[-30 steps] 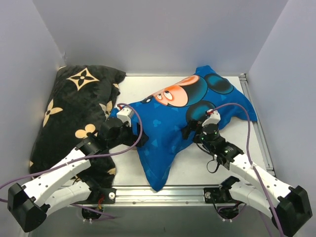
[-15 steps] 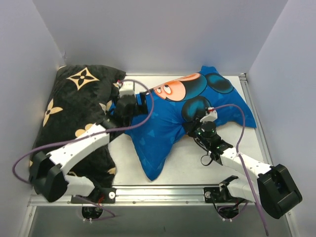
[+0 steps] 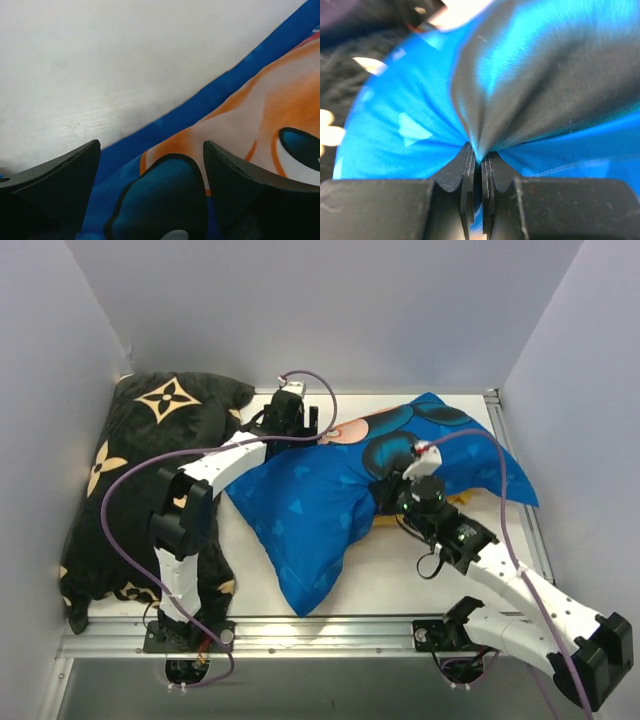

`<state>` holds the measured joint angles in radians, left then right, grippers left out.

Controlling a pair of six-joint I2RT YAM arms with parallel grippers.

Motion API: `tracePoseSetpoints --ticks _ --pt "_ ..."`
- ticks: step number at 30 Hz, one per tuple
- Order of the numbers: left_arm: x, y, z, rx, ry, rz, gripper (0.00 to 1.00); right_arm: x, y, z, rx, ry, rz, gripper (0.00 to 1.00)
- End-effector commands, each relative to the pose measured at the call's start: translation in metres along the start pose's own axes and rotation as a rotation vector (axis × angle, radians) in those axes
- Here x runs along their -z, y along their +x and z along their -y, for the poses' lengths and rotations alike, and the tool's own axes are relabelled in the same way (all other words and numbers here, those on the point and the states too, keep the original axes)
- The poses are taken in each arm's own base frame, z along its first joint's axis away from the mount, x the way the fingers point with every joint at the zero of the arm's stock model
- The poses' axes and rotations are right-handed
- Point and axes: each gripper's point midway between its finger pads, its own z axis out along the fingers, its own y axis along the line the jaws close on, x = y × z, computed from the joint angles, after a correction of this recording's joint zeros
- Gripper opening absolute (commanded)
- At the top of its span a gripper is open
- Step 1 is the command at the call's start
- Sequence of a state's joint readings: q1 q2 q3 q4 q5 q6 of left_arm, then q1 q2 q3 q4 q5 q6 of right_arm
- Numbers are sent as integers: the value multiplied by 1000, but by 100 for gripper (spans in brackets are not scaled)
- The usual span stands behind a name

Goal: Remove the pillowcase from the pillow

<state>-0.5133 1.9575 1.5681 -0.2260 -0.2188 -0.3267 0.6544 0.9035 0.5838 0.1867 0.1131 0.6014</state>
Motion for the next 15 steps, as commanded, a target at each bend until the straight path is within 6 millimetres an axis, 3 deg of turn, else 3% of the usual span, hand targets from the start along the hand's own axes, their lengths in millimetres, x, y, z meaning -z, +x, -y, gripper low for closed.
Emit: tracePoseSetpoints --ticks 1,2,3,4,5,6,7,8,9,10,11,12,15 --pt "16 37 45 -64 175 -160 92 31 -115 -79 96 -143 223 0" --pt "21 42 51 -78 196 -173 92 35 -121 -96 153 -167 221 0" --pt "29 50 67 -111 232 -188 92 24 -120 -104 196 -156 194 0" --pt "40 62 79 -124 291 -220 92 31 -148 -118 202 -147 238 0" --pt "48 67 88 -136 327 -229 92 28 -153 -124 225 -142 238 0" --pt "57 76 101 -151 366 -243 92 11 -151 -128 238 -122 215 0" --pt "63 90 107 -158 400 -268 92 8 -163 -134 238 -117 230 0" --pt "76 94 119 -154 483 -284 92 0 -166 -135 247 -94 234 0" --pt "82 101 124 -135 511 -298 92 -23 -157 -129 261 -54 200 0" --pt "84 113 122 -126 523 -320 92 -34 -156 -126 252 -42 187 0" --pt "91 113 123 -114 543 -320 92 -44 -153 -127 239 -57 162 0" --pt "94 112 120 -96 531 -318 92 -66 -145 -110 224 -18 126 0" --pt "101 97 93 -44 417 -265 93 -99 -123 -86 137 -1 61 0"
